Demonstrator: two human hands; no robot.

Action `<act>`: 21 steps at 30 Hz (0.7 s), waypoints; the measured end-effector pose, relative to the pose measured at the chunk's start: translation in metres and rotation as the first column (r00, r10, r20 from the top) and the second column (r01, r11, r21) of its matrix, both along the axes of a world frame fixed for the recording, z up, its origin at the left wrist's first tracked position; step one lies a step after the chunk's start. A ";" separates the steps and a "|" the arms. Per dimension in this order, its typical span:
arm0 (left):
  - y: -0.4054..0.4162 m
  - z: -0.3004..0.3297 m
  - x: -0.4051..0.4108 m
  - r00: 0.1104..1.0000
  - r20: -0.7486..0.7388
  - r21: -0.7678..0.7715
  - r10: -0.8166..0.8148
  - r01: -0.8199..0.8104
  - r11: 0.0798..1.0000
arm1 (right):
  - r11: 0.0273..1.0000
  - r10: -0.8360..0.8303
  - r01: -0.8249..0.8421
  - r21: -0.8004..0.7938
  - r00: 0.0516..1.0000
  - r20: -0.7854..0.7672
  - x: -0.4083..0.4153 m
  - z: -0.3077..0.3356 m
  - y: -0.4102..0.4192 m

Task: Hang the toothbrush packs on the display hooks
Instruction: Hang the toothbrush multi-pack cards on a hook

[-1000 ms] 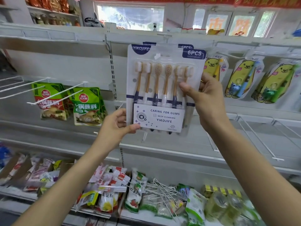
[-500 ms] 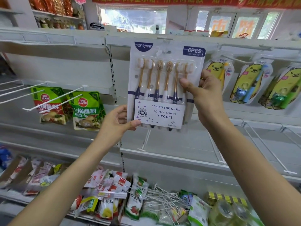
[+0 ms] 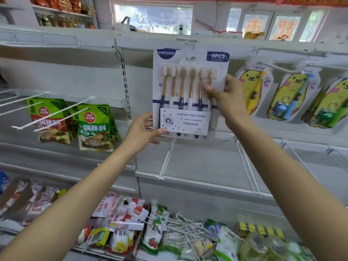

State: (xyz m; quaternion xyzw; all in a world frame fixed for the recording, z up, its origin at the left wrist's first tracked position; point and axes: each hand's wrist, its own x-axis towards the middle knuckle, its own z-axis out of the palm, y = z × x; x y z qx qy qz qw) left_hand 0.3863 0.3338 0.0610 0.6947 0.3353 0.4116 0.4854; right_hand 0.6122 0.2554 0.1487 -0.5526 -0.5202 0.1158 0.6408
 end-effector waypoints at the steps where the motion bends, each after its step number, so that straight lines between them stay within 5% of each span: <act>1: 0.002 0.000 0.002 1.000 -0.004 -0.003 0.002 -0.002 1.000 | 1.000 -0.002 0.002 -0.002 1.000 0.005 0.003 0.000 0.004; 14: -0.003 0.004 0.003 0.995 -0.084 0.049 0.059 -0.055 0.997 | 0.978 -0.175 0.193 -0.080 0.965 0.195 0.008 -0.008 0.019; 21: -0.024 -0.031 -0.013 0.977 -0.206 -0.071 0.054 -0.070 0.995 | 0.914 -0.249 0.326 -0.244 0.921 0.299 0.009 -0.039 -0.030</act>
